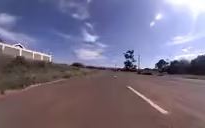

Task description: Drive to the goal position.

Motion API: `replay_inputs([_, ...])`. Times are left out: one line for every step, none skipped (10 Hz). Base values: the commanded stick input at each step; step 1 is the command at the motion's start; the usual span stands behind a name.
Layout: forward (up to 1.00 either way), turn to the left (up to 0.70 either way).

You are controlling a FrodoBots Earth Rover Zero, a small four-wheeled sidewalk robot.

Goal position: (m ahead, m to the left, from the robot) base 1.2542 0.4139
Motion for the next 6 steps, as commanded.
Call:
replay_inputs([1.0,0.0])
replay_inputs([1.0,0.0])
replay_inputs([1.0,0.0])
replay_inputs([1.0,0.0])
replay_inputs([1.0,0.0])
replay_inputs([1.0,0.0])
